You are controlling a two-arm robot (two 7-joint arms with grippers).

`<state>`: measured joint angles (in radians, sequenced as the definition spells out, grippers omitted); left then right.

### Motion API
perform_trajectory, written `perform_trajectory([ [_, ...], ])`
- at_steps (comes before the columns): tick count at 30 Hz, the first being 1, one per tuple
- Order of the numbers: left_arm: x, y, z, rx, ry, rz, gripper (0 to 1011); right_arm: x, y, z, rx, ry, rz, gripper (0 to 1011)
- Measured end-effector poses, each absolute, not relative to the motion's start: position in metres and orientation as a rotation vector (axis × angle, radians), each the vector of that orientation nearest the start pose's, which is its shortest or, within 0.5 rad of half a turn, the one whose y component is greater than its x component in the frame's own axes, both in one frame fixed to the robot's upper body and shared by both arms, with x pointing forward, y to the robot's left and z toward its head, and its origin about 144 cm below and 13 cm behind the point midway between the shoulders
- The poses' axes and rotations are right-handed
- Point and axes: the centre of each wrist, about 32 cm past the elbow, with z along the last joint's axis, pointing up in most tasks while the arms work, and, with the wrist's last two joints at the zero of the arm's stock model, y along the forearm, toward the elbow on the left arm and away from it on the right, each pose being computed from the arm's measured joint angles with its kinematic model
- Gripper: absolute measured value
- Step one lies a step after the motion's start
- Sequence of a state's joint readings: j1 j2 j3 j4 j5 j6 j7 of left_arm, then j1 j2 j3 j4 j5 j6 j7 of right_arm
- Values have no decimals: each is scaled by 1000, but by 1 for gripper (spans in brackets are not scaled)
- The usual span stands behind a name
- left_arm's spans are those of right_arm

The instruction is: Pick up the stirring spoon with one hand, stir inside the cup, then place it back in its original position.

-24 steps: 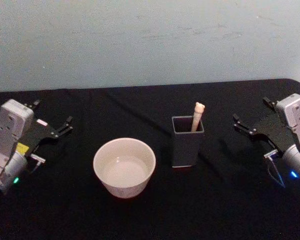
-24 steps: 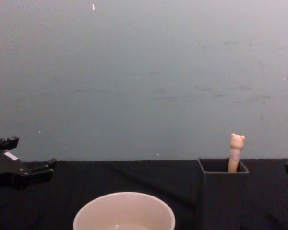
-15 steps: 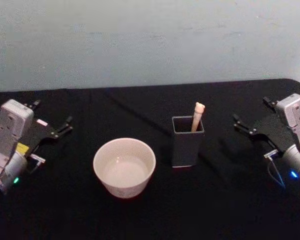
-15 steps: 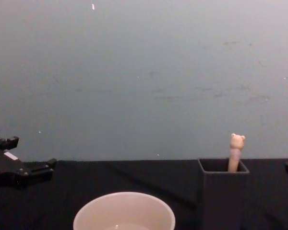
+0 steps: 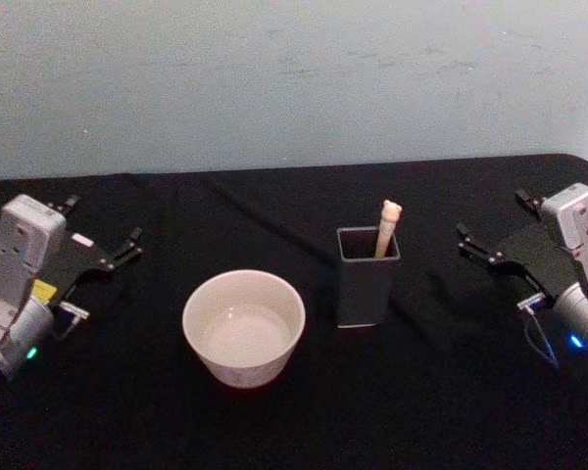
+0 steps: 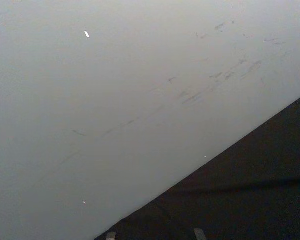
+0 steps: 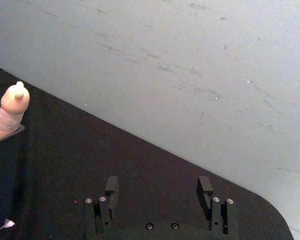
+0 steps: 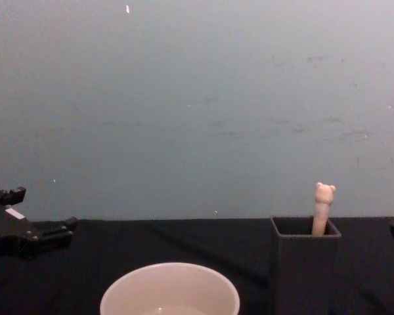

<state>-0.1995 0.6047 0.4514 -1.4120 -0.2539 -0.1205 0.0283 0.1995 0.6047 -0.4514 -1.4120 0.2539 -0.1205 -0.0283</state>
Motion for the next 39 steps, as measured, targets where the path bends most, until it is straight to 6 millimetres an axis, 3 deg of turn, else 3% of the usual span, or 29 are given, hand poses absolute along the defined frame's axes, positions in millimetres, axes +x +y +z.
perform_trajectory([
  [18, 489, 310, 1140, 305, -285, 1248, 1001, 489, -310, 1140, -305, -286, -1246, 1003],
  [25, 489, 310, 1140, 304, -285, 1248, 1001, 486, -309, 1149, -284, -269, -1225, 1002],
  [39, 489, 310, 1140, 304, -285, 1248, 1001, 451, -321, 1176, -183, -83, -1027, 1003],
])
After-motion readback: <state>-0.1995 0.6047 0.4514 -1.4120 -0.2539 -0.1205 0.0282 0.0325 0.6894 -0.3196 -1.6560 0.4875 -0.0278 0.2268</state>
